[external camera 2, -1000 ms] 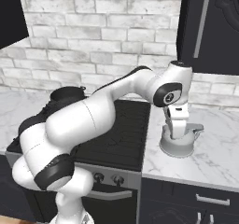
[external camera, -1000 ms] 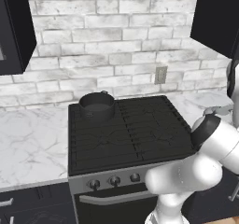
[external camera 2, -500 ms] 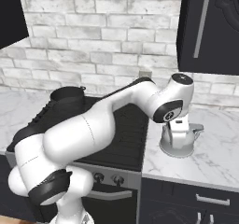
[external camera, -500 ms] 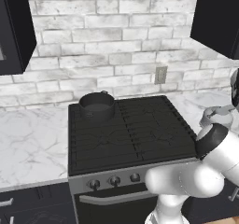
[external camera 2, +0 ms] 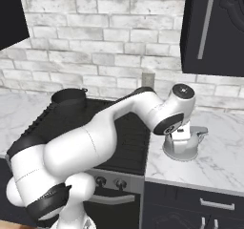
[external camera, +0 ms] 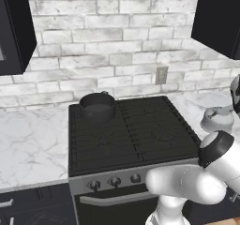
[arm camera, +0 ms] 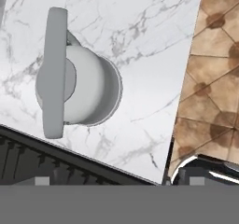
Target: Pick the kettle from the counter and place it on a stove burner. Then turn the burner on.
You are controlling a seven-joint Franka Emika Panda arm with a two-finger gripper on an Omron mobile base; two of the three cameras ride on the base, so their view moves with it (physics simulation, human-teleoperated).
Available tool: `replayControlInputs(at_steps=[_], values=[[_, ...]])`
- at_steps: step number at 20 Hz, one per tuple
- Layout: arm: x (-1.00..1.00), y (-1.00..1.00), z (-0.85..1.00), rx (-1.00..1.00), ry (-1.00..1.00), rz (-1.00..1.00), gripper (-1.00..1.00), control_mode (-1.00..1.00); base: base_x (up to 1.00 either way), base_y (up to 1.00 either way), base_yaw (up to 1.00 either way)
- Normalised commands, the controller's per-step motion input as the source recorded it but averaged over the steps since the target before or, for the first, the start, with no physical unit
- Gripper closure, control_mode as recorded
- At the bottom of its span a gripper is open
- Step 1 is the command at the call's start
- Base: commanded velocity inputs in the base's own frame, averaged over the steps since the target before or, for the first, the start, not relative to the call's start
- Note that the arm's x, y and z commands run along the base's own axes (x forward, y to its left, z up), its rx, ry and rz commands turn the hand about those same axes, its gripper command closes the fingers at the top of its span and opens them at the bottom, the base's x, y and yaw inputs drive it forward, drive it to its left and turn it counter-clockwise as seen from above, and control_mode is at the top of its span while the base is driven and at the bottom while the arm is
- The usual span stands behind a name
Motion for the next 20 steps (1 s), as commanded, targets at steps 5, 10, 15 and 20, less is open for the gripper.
replayControlInputs(at_steps=[5, 10, 15, 20], values=[[0.37, 0.0, -0.06, 0.0, -0.09, 0.0, -1.0, -1.0, 0.0, 0.0, 0.0], [0.3, 0.0, -0.14, 0.0, -0.01, 0.0, -1.0, -1.0, 0.0, 0.0, 0.0], [0.28, 0.0, -0.21, 0.0, 0.0, 0.0, -1.0, -1.0, 0.0, 0.0, 0.0], [0.46, 0.0, -0.16, 0.0, -0.06, 0.0, -1.0, -1.0, 0.0, 0.0, 0.0]])
